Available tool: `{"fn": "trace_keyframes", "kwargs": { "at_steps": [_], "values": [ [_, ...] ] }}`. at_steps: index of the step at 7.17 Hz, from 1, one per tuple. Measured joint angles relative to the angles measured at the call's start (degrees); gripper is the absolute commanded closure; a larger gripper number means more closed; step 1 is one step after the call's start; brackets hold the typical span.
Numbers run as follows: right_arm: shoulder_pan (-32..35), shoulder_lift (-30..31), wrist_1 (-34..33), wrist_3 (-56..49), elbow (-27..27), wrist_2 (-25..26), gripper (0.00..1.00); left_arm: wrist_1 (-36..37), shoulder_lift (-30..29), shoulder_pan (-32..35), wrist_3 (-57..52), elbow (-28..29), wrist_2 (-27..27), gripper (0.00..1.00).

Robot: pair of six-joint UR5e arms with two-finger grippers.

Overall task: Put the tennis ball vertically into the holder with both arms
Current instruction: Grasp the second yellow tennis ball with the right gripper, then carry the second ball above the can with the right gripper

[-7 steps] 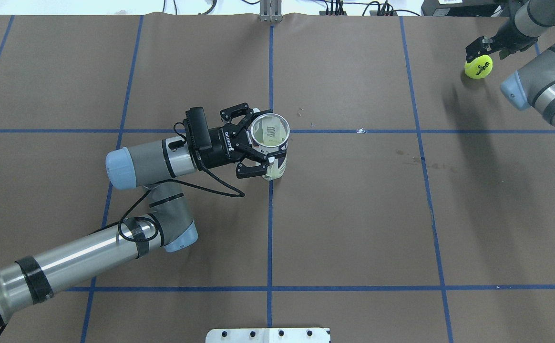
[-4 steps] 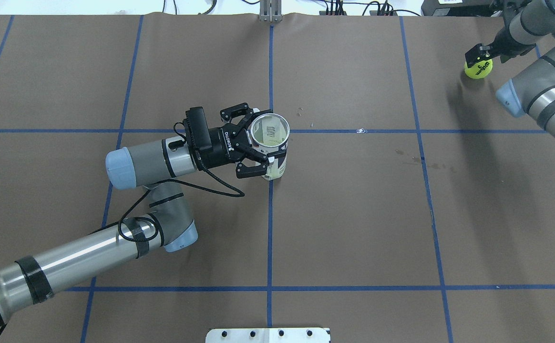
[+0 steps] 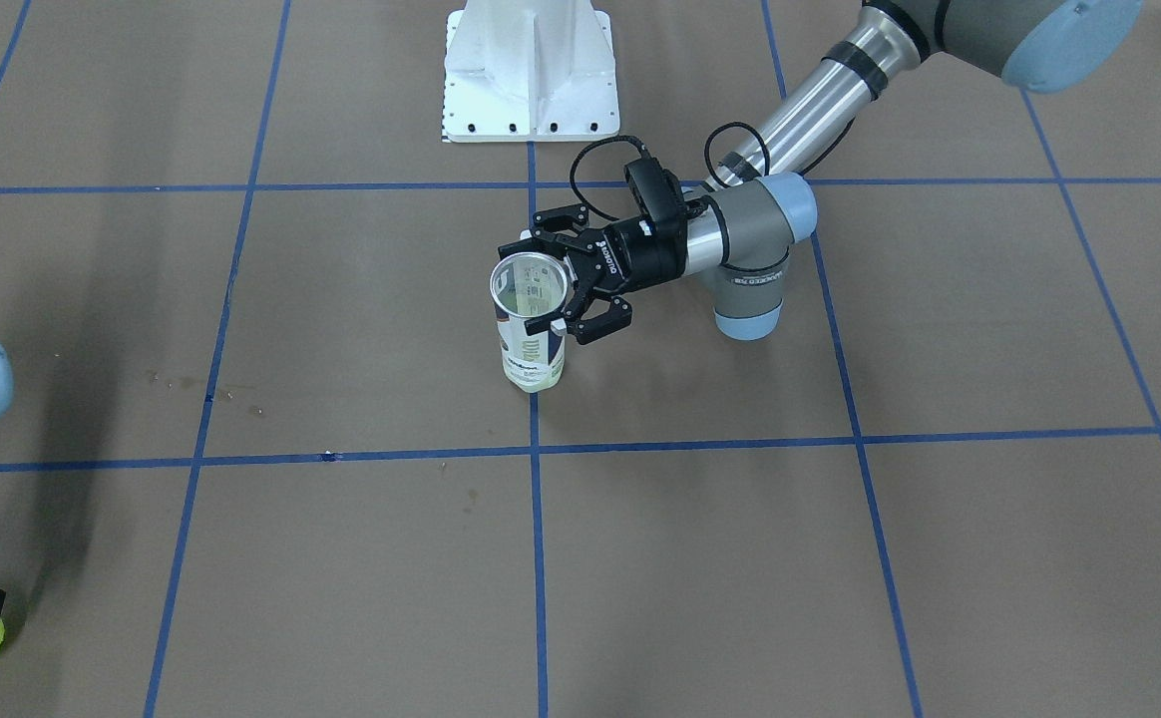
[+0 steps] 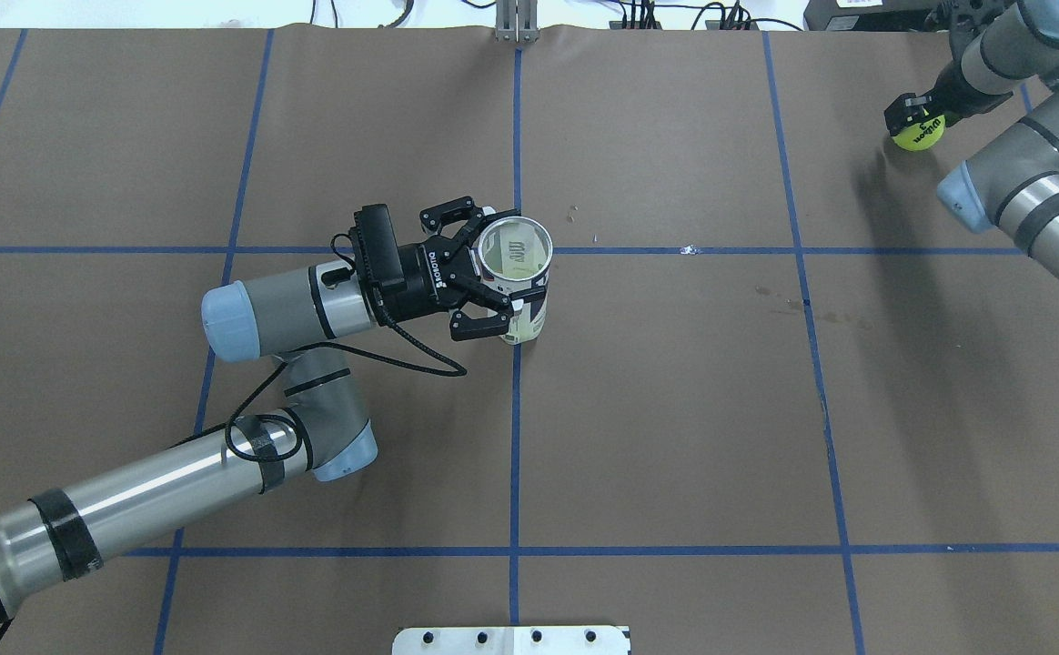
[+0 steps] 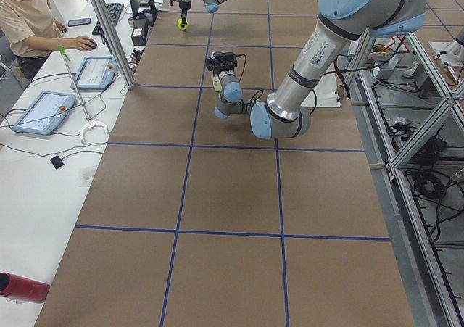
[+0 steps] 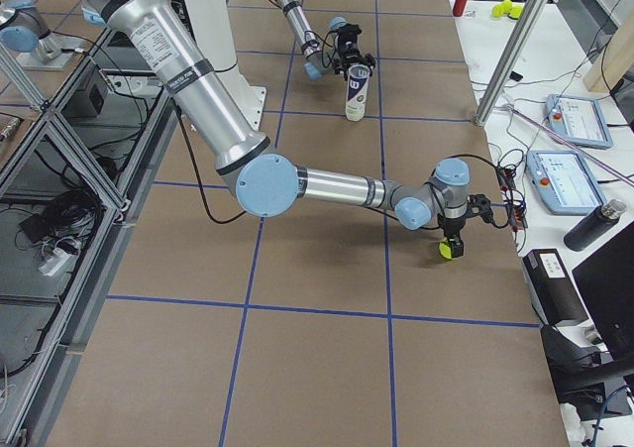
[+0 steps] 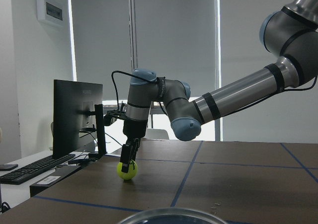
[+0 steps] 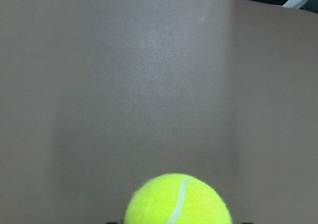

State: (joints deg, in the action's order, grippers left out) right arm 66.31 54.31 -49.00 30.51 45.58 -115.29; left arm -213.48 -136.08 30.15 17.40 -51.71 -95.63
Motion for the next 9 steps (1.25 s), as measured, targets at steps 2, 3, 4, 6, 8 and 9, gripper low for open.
{"fn": "trace_keyframes", "kwargs": {
  "at_steps": [2,3,4,6,8,9],
  "values": [
    [0.1,0.0,0.0,0.5,1.5,-0.1,1.0,-0.1,0.0,0.0,0.0,0.0,0.0,0.01],
    [1.0,0.7,-0.3,1.0,4.7,-1.0,1.0,-0.1,0.0,0.0,0.0,-0.1,0.0,0.01],
    [2.3,2.1,-2.3,1.5,10.2,-3.5,1.0,-0.1,0.0,0.0,0.0,-0.1,0.0,0.01],
    [3.3,4.4,-15.3,6.2,27.1,-7.9,1.0,-0.1,-0.1,0.0,0.0,-0.1,0.0,0.01],
    [-0.3,4.4,-24.6,20.4,41.9,-8.8,1.0,-0.1,-0.1,0.0,0.0,-0.1,0.0,0.01],
    [-3.0,4.1,-27.5,28.0,47.9,-8.7,1.0,-0.1,-0.1,0.0,0.0,-0.1,0.0,0.01]
  ]
}}
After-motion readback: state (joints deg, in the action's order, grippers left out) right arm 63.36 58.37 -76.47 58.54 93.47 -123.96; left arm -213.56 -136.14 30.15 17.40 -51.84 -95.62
